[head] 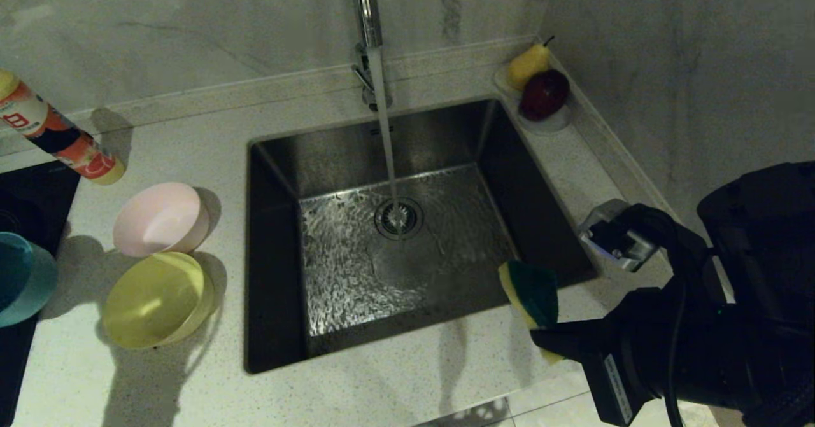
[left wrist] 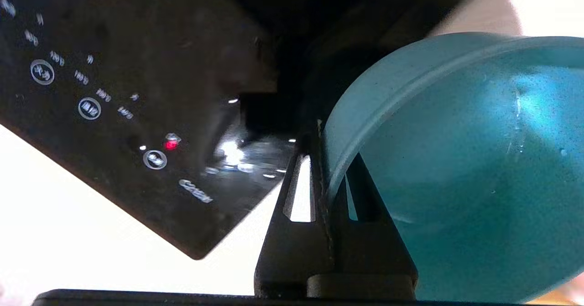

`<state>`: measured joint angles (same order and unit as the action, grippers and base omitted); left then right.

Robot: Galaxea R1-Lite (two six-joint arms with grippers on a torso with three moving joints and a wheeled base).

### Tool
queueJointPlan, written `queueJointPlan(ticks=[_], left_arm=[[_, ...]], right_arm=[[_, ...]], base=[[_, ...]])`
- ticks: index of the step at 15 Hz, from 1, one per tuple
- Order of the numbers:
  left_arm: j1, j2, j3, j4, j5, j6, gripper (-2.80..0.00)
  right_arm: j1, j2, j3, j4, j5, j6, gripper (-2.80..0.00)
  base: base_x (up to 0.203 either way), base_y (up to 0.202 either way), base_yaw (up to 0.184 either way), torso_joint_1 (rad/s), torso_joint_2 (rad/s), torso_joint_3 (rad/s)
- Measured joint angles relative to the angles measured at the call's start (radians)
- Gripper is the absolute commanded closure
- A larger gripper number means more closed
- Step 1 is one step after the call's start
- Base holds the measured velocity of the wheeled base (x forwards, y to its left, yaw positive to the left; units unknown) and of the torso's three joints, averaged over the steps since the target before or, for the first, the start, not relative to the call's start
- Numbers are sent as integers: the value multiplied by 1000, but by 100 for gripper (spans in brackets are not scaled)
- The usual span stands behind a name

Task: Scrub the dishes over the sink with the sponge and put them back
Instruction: Pick up a bowl and the sponge

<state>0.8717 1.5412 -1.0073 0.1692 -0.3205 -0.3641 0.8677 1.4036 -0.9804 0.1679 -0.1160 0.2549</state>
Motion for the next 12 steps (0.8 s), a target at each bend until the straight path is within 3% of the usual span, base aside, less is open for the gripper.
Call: queueJointPlan(ticks=[3, 6, 10, 12], left_arm=[[-1, -110, -49, 24, -25, -45, 0], [-56, -228, -186, 162, -74, -62, 0], [-302, -276, -403, 378, -80, -81, 0], [-449, -258, -466, 408, -33, -84, 0]], right_arm=[[0, 1, 2, 0, 1, 0, 0], [0, 0, 5, 0, 1, 0, 0], [0, -6, 5, 0, 0, 1, 0], [0, -10, 6, 0, -2, 2, 0]], base=[[0, 0, 0, 0, 0, 0], [0, 0, 0, 0, 0, 0], [0, 0, 0, 0, 0, 0], [0, 0, 0, 0, 0, 0]])
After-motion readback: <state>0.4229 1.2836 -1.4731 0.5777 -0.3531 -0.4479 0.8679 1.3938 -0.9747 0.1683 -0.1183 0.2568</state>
